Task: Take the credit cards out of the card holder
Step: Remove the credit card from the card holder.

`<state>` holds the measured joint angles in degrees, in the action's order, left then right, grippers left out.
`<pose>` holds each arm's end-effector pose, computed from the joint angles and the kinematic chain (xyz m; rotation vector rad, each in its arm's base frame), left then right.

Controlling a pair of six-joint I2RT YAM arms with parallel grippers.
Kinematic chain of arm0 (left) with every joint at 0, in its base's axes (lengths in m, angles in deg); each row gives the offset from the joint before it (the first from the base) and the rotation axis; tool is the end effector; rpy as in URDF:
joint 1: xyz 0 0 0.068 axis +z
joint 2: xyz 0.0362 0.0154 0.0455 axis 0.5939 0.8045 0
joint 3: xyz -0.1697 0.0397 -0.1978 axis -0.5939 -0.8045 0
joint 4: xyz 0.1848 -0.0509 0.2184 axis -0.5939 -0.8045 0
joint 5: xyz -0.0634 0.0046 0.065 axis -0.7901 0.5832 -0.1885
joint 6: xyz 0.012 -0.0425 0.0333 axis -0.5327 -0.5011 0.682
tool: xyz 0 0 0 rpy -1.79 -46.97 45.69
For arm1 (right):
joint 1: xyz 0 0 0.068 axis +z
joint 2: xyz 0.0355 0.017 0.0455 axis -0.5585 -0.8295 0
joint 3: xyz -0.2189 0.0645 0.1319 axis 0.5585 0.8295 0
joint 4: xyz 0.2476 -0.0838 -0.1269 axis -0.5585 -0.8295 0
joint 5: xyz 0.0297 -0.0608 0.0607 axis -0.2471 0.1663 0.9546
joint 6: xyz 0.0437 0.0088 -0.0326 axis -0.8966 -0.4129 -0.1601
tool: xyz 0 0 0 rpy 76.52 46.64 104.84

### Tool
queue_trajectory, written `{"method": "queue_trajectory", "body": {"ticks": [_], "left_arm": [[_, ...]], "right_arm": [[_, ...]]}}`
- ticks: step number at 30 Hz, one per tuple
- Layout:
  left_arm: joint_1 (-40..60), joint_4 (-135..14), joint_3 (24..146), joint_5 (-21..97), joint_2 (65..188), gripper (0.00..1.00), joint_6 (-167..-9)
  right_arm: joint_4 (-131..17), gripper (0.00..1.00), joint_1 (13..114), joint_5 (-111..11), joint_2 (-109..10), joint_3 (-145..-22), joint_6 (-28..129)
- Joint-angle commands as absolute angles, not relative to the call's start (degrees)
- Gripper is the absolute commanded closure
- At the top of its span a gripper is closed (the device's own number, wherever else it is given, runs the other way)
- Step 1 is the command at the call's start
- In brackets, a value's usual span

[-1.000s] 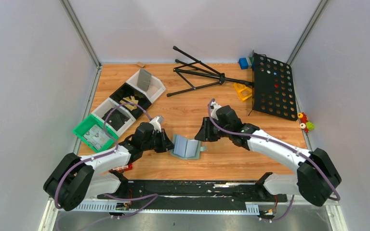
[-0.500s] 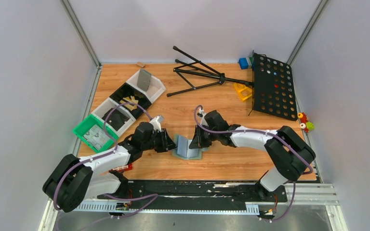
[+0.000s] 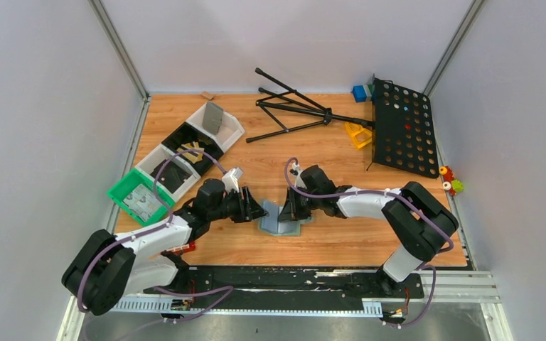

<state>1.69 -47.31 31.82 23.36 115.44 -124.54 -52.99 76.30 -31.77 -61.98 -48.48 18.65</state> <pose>0.1898 -0.1494 0.1351 0.0022 2.3212 -1.2242 0.2257 0.2279 0.1037 -0.3122 2.6564 1.1068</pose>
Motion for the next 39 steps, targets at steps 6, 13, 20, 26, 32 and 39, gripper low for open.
{"method": "queue_trajectory", "body": {"ticks": [6, 13, 20, 26, 32, 39], "left_arm": [[1.64, -42.88, 32.72, 20.95, 118.26, 0.57, -124.78], [1.66, -43.33, 33.35, 20.5, 118.6, 0.61, -124.01], [1.7, -40.66, 33.63, 18.86, 119.77, 0.63, -124.94], [1.42, -34.31, 33.25, 16.58, 123.53, 0.63, -126.88], [0.59, -32.9, 34.06, 16.57, 124.87, 0.63, -127.09], [-0.07, -32.94, 34.76, 16.34, 125.62, 0.65, -127.02]], "right_arm": [[-49.54, 0.97, 76.53, -31.32, -62.5, -47.28, 18.19], [-53.29, 0.98, 76.52, -35.52, -60.15, -46.85, 19.58], [-56.09, 1.0, 76.53, -39.46, -59.71, -47.58, 21.21], [-54.29, 1.0, 76.5, -37.77, -63.32, -47.33, 20.86], [-50.33, 1.0, 76.57, -34.84, -65.31, -46.39, 19.56], [-48.86, 1.0, 76.52, -33.37, -65.15, -45.9, 18.96]]}}
